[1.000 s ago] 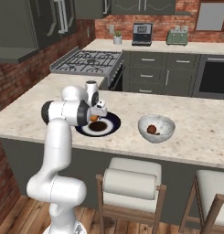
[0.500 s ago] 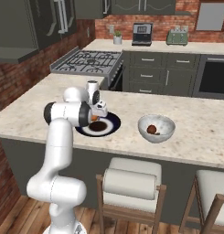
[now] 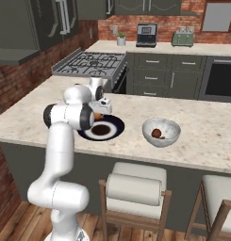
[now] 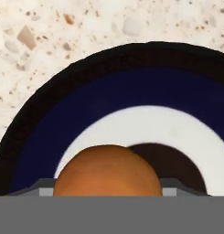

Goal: Take the fruits from the plate on the dining counter and place two fruits in each bowl.

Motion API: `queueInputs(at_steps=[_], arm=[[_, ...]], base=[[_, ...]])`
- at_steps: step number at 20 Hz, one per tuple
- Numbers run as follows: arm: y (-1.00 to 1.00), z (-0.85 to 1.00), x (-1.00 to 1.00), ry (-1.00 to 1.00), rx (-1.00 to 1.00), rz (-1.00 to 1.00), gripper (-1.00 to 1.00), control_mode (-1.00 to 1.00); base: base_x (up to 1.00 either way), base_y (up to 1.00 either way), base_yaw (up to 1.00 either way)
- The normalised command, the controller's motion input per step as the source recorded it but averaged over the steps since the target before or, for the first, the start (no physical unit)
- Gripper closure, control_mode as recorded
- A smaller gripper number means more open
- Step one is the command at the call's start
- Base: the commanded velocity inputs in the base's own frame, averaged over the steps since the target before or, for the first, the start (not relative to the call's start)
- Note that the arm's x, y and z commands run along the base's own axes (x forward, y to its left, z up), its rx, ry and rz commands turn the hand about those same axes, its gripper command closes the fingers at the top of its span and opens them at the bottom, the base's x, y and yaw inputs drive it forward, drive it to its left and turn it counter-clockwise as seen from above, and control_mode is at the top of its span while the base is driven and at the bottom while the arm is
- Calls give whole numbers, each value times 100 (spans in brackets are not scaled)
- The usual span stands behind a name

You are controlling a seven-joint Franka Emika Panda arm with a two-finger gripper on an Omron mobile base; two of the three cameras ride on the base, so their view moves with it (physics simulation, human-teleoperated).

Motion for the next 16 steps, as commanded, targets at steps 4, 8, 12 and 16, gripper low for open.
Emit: queueInputs(at_steps=[4,8,12,16], arm=[[-32,83,-57,0,-1,0,100,-100],[-3,96,-66,0,-1,0,100,-100],[0,81,-58,-7,-1,0,100,-100],[1,61,-63,0,-2,0,100,-100]], base=[[0,0,0],[0,0,0],[0,0,0],[0,0,0]])
